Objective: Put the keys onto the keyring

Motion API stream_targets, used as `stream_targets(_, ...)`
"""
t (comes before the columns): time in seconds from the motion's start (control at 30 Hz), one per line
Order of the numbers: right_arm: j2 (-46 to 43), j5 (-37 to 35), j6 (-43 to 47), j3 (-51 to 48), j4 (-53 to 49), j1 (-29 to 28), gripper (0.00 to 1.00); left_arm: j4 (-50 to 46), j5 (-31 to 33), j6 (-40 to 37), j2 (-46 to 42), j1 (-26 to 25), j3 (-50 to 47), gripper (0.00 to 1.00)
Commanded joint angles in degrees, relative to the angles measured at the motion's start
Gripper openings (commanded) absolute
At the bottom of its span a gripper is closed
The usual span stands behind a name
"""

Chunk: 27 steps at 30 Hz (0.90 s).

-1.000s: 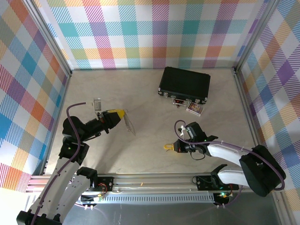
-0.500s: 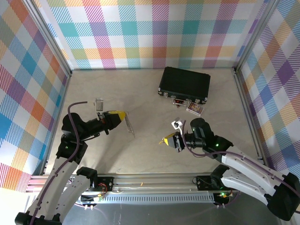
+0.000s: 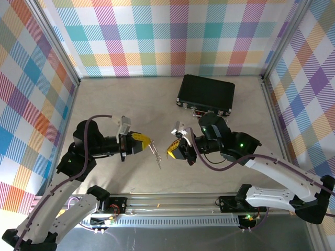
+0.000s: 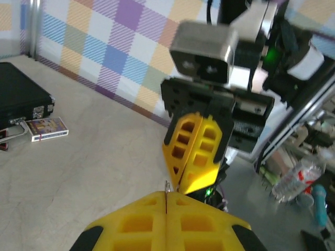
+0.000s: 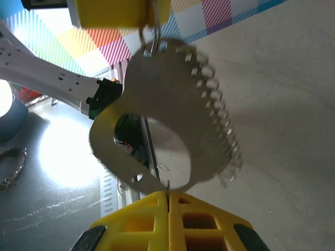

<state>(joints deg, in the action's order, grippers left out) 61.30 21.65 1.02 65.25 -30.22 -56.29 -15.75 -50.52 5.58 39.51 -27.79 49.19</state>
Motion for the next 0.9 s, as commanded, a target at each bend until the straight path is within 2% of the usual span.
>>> stream_targets(0.0, 0.99, -3.22, 5.53, 4.53, -6.56, -3.34, 0.0, -5.85, -0.81, -8.79, -1.33, -1.78, 2.8, 0.0)
stream_targets(0.23, 1.93, -4.19, 9.38, 7.96, -7.4, -6.97, 0.0, -10.13, 3.05, -14.67, -3.19, -4.09, 4.1, 0.0)
stream_targets(0.87, 2.63, -11.83, 10.17, 8.74, 0.2, -11.12, 0.0, -5.28, 1.72, -14.11, -3.87, -6.16, 1.18, 0.0)
